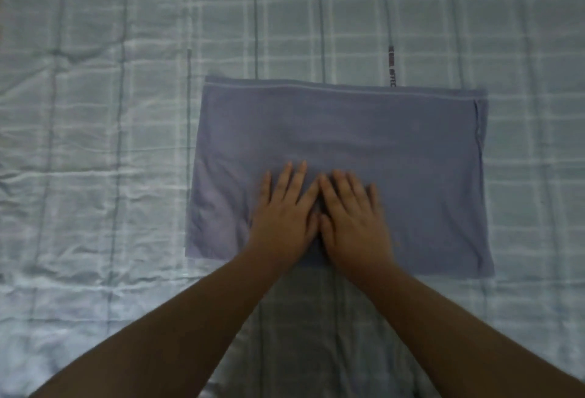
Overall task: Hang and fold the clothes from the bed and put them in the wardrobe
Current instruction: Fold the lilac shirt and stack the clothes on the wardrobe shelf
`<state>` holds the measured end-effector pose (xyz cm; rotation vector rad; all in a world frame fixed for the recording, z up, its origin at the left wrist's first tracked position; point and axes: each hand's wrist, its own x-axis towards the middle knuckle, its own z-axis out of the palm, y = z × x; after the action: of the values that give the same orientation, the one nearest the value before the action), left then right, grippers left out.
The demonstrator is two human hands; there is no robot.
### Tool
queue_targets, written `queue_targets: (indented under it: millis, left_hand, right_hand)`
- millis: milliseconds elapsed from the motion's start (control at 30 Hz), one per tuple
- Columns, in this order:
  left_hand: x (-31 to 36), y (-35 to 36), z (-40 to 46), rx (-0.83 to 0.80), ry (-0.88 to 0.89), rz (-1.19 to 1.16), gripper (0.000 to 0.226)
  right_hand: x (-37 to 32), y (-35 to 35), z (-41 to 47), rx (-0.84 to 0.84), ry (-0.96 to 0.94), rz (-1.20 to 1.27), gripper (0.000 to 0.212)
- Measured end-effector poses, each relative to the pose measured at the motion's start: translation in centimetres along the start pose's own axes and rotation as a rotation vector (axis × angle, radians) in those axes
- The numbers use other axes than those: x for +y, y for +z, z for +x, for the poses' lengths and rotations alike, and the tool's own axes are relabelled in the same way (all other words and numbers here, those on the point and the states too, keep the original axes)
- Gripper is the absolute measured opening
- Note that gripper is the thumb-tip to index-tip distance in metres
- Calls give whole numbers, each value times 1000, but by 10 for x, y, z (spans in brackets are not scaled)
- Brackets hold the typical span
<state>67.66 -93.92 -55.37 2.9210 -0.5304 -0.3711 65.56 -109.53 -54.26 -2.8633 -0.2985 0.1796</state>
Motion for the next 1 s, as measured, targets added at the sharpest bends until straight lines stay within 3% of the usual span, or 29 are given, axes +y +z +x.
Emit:
queue_targets:
  millis: [100, 367, 533, 667, 867, 933, 1000]
  left_hand:
    - [-7, 19, -21, 4, -73, 40, 59]
    - [-75, 23, -84, 60, -122, 98, 58]
    - [-68, 18, -79, 33, -161, 103, 59]
    - [-51, 2, -72, 55, -108, 20, 57]
    - [0, -14, -59, 125, -64, -396, 56]
    - [20, -15, -63, 166, -259, -663, 50]
    - [38, -24, -62, 171, -631, -1011, 33]
  right_hand:
    - [11, 20, -23, -41, 4, -71, 58]
    - [103, 5, -93, -62, 244, -224, 63]
    - [102, 6, -92, -45, 310, -189, 64]
    - [78, -3, -81, 67, 288, -124, 64]
    - [47, -17, -31, 23, 154, 50, 63]
    - [47, -20, -5, -12, 111, 56, 62]
    - [45, -25, 15, -57, 15, 50, 60]
